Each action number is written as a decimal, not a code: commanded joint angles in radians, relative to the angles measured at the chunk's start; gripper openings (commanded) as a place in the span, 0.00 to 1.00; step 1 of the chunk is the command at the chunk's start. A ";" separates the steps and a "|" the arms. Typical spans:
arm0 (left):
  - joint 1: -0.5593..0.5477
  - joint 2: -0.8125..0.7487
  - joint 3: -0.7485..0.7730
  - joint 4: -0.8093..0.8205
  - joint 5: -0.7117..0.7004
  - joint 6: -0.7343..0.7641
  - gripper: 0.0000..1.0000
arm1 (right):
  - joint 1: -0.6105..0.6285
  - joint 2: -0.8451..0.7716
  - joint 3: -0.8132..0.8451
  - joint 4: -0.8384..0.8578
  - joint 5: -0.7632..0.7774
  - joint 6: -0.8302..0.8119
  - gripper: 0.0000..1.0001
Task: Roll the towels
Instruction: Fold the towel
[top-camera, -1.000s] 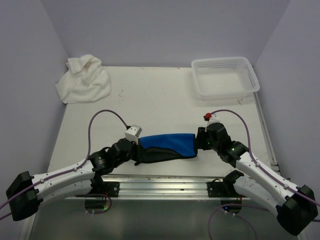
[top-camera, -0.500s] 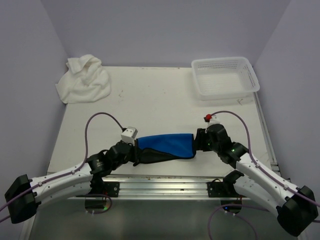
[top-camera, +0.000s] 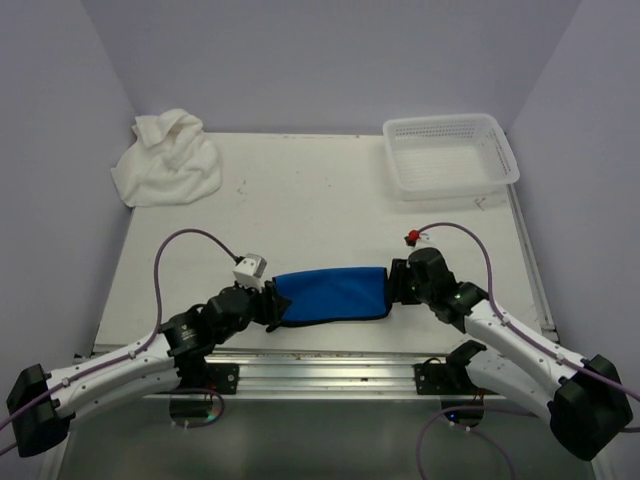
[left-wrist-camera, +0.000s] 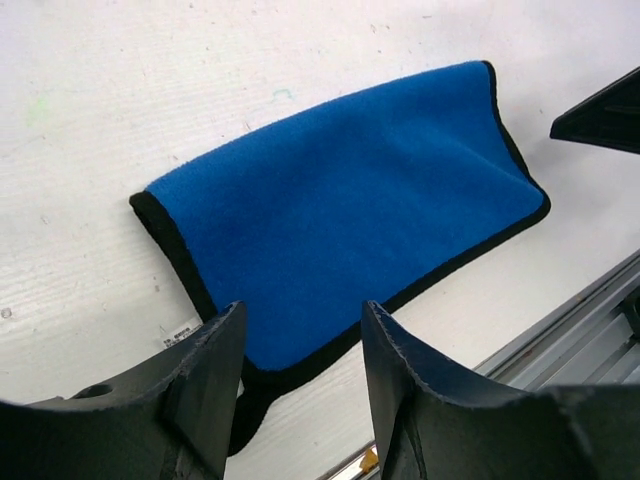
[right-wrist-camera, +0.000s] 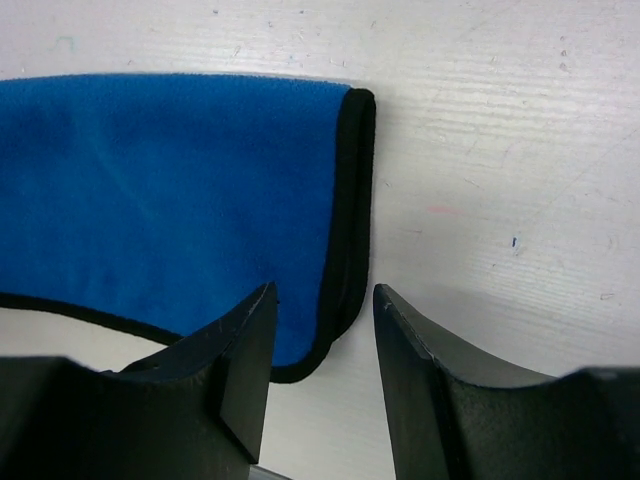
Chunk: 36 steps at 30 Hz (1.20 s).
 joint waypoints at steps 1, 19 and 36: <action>-0.005 -0.020 0.040 -0.032 -0.055 -0.020 0.54 | -0.002 0.030 0.001 0.060 -0.003 0.032 0.47; -0.005 0.190 -0.037 0.112 -0.022 -0.056 0.17 | -0.003 0.361 0.214 0.160 0.132 0.052 0.42; -0.006 0.242 0.000 0.143 -0.021 -0.045 0.12 | -0.005 0.456 0.232 0.166 0.199 0.101 0.37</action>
